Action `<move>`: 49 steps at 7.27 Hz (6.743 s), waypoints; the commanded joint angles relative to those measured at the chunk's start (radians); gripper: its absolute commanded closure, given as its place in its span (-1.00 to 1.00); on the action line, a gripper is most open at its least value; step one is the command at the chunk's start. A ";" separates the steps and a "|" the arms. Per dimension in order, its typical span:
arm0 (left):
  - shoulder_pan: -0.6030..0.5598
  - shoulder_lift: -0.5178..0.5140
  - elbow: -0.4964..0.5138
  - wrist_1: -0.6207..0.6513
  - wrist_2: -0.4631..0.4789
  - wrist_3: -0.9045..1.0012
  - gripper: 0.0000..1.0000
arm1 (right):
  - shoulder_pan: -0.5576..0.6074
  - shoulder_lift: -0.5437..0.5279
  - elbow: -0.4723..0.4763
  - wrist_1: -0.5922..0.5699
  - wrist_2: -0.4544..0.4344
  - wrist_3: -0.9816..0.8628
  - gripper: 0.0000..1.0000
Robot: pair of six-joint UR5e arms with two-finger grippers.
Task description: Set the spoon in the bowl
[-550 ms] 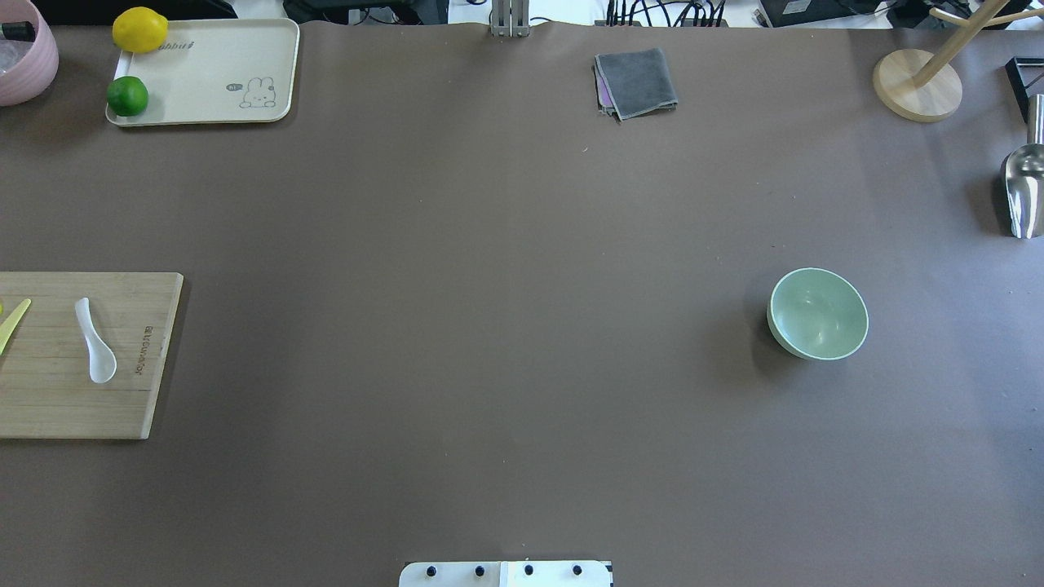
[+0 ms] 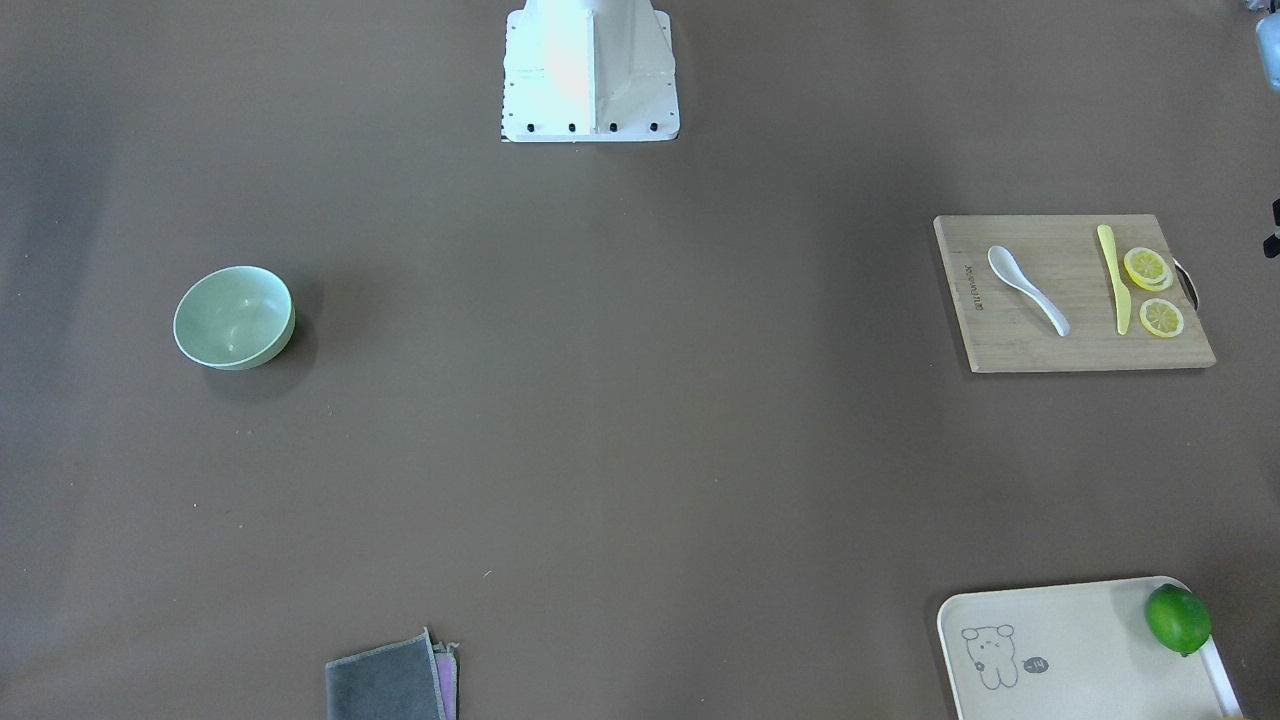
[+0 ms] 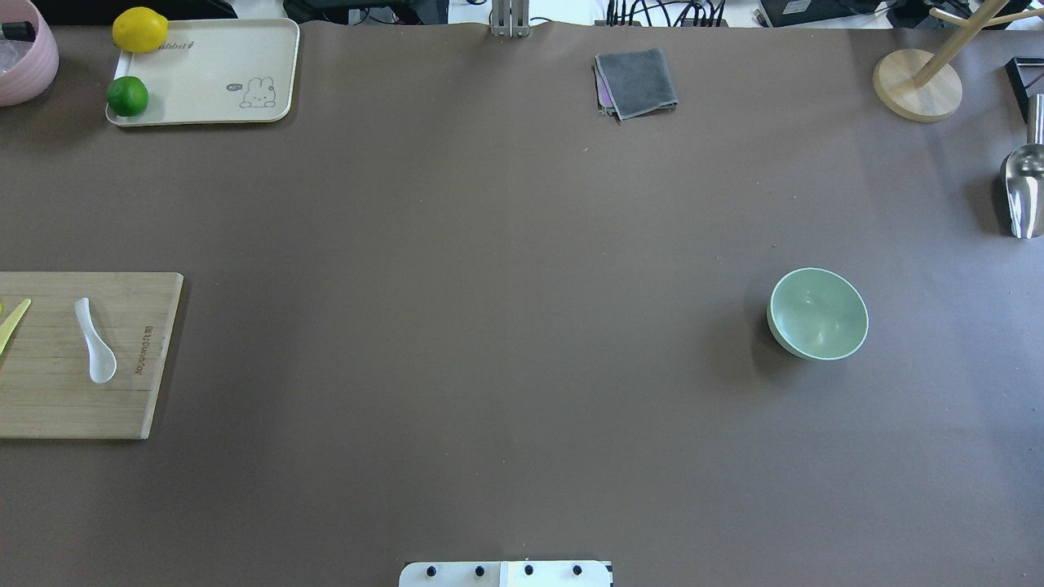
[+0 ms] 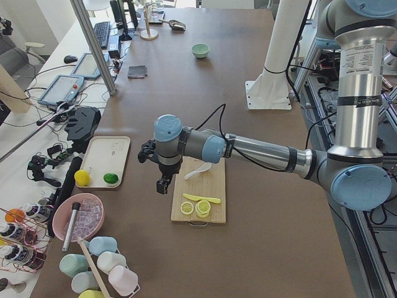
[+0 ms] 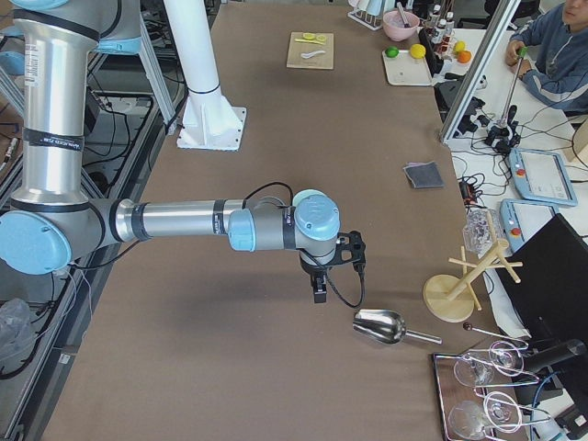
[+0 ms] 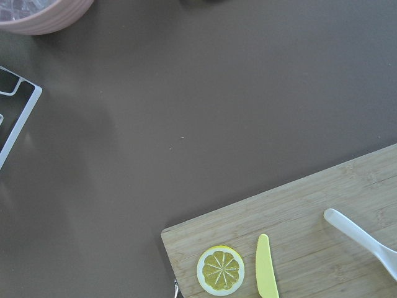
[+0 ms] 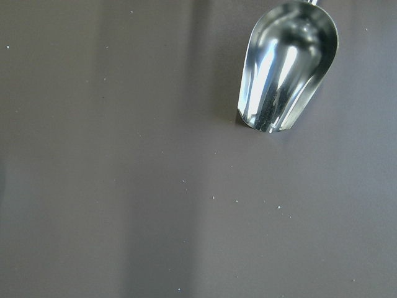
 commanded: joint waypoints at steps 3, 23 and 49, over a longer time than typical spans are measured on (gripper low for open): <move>0.000 0.002 0.005 -0.015 0.002 -0.001 -0.96 | 0.000 -0.006 0.001 0.000 -0.003 -0.009 -1.00; 0.222 -0.090 -0.090 -0.157 -0.044 -0.615 -0.86 | -0.561 0.143 -0.062 0.414 -0.044 0.839 -0.85; 0.542 0.048 0.097 -0.504 0.160 -1.086 -0.23 | -0.953 0.642 -0.167 0.413 -0.308 1.497 1.00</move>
